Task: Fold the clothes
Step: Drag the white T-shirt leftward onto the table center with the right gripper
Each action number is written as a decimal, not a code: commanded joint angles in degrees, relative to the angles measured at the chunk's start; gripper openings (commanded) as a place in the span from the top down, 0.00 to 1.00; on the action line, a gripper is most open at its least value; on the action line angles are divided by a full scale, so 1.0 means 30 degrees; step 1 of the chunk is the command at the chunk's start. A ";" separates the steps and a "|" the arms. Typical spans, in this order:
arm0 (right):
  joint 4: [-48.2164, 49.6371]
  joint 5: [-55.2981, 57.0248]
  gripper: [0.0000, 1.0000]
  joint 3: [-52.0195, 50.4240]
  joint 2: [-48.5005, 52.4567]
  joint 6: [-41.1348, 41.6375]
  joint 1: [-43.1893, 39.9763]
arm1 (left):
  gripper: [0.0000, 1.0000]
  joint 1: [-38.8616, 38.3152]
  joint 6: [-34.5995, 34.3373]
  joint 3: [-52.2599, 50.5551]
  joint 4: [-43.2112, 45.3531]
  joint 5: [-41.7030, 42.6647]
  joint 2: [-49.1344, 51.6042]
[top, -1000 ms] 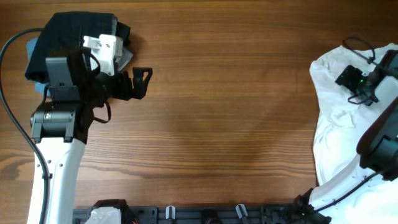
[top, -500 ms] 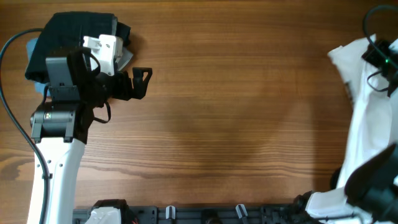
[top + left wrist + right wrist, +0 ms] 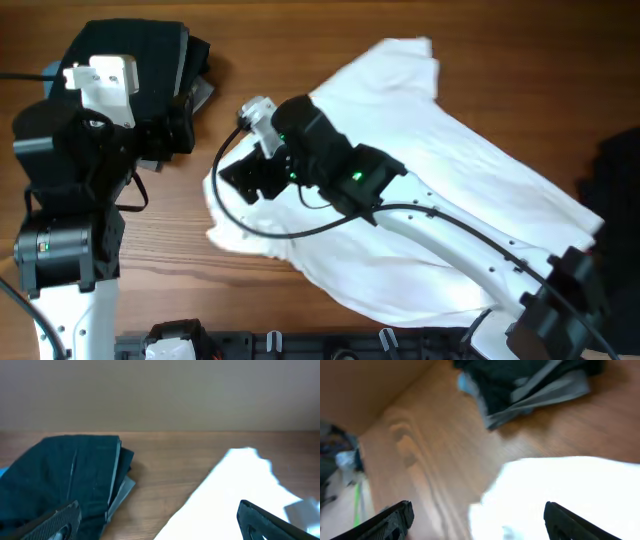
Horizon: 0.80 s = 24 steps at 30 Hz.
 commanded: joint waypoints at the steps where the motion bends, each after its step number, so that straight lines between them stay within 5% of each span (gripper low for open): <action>1: -0.0801 0.2193 0.11 0.0233 -0.2907 0.0503 -0.2841 | 0.00 -0.0255 -0.0204 0.0372 0.0109 0.2251 0.0612; 11: -0.7796 0.2200 0.10 0.0204 -0.7104 0.3767 -1.1854 | 0.00 -0.5603 -0.0335 0.0364 0.5340 0.2404 1.0666; 21: -1.1708 0.2557 0.06 0.0189 -0.3861 0.3687 -1.3435 | 0.02 -0.5668 -0.0335 0.0372 1.0098 0.2324 2.0254; 24: -1.1737 0.2499 0.06 0.0189 -0.2229 0.3730 -1.3435 | 0.24 -0.5697 -0.0335 0.0364 0.9828 0.2419 2.0808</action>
